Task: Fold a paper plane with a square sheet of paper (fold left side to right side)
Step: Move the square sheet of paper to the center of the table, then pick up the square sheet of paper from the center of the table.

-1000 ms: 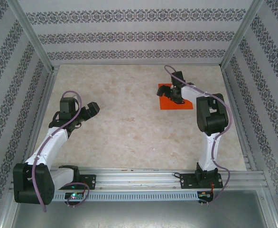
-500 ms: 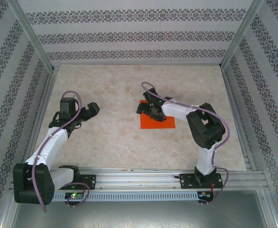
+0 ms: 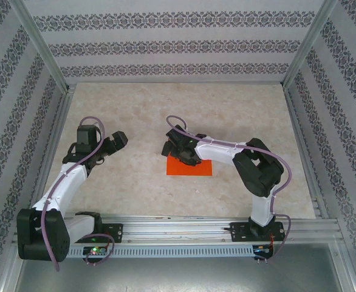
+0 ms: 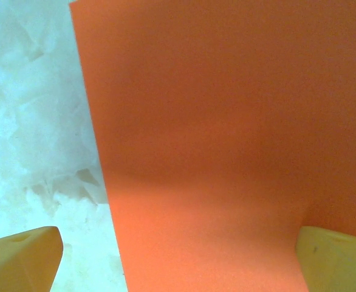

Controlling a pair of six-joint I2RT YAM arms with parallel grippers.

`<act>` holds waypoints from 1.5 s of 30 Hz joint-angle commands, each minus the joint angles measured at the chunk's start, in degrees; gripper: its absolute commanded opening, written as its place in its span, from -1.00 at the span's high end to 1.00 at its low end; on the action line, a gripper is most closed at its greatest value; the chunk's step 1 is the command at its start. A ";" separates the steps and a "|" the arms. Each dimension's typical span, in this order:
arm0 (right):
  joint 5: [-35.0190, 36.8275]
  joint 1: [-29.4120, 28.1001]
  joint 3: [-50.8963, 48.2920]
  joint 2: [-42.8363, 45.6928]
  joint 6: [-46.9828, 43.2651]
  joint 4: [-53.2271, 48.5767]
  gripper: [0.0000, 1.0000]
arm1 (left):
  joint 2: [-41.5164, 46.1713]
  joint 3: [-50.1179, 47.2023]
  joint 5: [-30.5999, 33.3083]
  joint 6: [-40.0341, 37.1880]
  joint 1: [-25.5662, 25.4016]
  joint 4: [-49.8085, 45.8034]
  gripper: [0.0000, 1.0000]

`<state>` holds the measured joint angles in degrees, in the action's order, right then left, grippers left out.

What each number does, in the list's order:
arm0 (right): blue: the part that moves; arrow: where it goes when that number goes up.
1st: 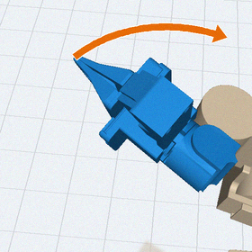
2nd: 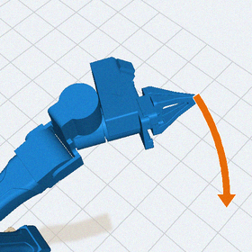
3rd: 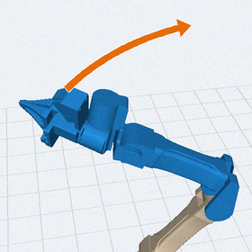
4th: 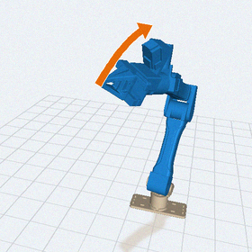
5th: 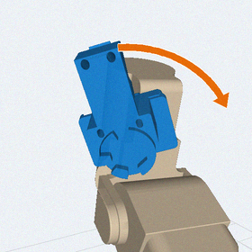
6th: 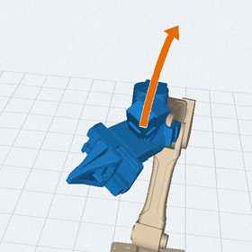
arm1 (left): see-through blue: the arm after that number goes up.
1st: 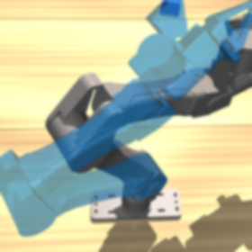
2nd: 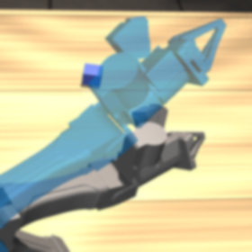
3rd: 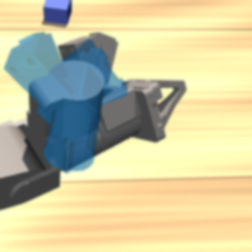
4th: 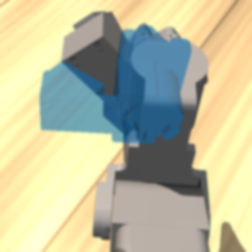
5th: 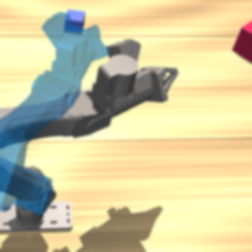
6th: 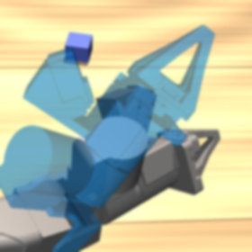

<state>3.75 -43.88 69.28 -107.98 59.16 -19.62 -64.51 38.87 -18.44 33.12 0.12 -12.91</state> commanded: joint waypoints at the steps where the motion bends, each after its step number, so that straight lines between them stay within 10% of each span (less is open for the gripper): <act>1: 2.54 0.13 3.00 4.88 -4.62 -1.16 -0.96 | -1.45 1.07 -4.00 0.88 0.32 -0.47 -0.95; 9: 3.32 8.05 0.03 10.84 -22.67 -4.10 -0.96 | -9.57 1.68 -21.93 6.89 -2.05 6.89 -0.23; 17: -3.87 17.65 1.73 4.41 -31.74 -8.42 -0.96 | -21.94 6.81 -21.89 12.35 -18.93 14.00 0.26; 45: -6.36 16.90 4.21 -5.09 -31.47 -10.18 -0.96 | -41.96 13.26 -19.66 15.92 -26.93 12.74 0.80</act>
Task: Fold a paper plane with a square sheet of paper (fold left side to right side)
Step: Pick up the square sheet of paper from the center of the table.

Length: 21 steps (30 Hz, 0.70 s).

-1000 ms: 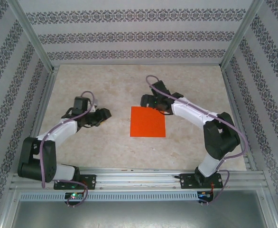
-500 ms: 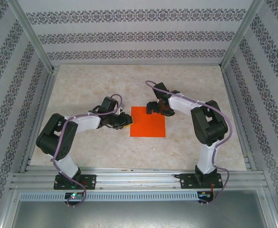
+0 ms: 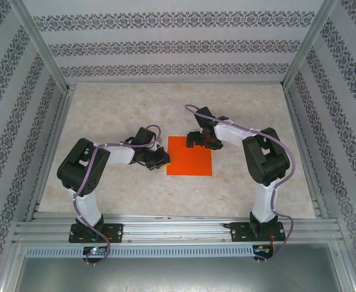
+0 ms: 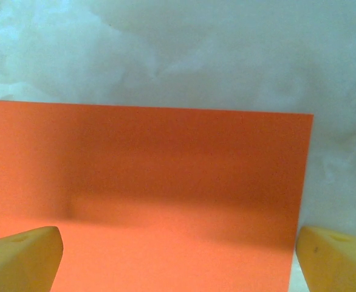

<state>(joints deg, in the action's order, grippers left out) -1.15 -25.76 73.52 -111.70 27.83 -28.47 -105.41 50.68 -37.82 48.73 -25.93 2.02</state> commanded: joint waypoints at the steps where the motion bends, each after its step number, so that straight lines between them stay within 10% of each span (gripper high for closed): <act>1: -1.72 -1.39 -0.04 -1.42 -0.05 -1.41 -0.96 | -1.35 1.47 -0.23 0.24 -0.92 -2.36 0.83; 21: -2.59 -3.60 -0.83 0.46 0.50 -1.99 -0.96 | -2.05 2.24 1.89 -0.93 -0.92 -5.20 0.89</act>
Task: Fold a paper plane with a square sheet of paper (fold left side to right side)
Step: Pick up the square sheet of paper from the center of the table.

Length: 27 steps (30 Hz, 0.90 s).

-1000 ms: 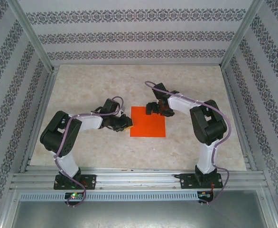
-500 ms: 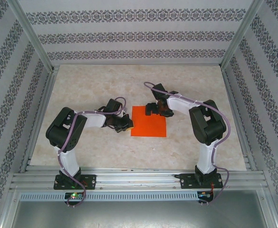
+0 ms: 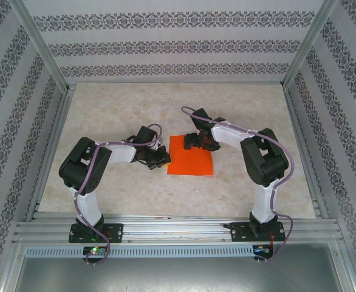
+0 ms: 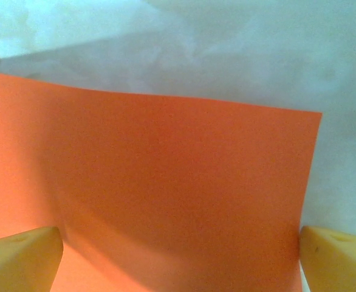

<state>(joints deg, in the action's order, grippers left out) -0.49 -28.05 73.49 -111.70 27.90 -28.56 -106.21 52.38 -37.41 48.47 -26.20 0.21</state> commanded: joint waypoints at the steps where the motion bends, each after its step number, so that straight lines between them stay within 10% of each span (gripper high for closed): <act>1: -3.44 -1.34 -0.81 0.64 0.34 -1.94 -0.96 | -1.22 0.53 1.54 -0.74 -0.61 -3.46 0.89; 27: -2.29 -3.83 1.74 1.92 -0.72 -4.33 -0.60 | -0.41 0.34 1.90 -0.59 -0.68 -2.72 0.82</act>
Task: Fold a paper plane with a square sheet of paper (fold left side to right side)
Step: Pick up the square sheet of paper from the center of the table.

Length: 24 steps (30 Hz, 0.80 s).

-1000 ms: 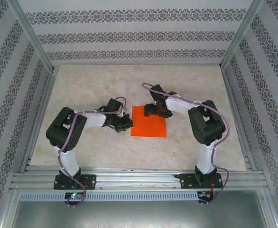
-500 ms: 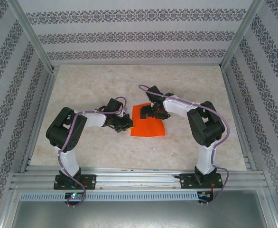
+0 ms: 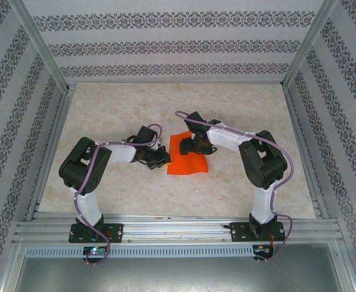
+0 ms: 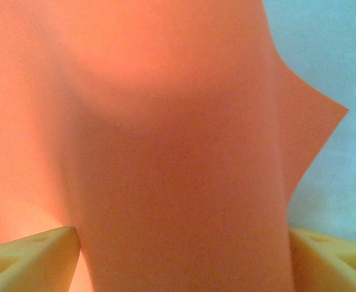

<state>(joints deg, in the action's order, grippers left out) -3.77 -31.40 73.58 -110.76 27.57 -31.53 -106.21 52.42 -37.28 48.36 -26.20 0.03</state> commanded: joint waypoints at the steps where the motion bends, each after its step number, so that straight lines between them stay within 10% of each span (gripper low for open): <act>1: 0.52 -0.46 1.61 1.15 -0.53 -1.06 -0.55 | -0.14 0.14 1.77 -0.36 -0.63 -2.20 0.78; 14: -10.78 2.07 -4.65 4.87 -0.62 10.80 0.09 | 11.49 -4.16 4.02 -0.35 3.87 1.16 0.38; 24: -23.87 5.52 -12.78 12.54 -2.76 24.54 0.18 | 28.45 -9.57 3.79 -6.85 15.44 0.95 0.03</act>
<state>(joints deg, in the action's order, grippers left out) -20.99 -27.03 62.57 -101.80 26.57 -13.80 -81.47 44.34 -32.97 44.84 -13.19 0.47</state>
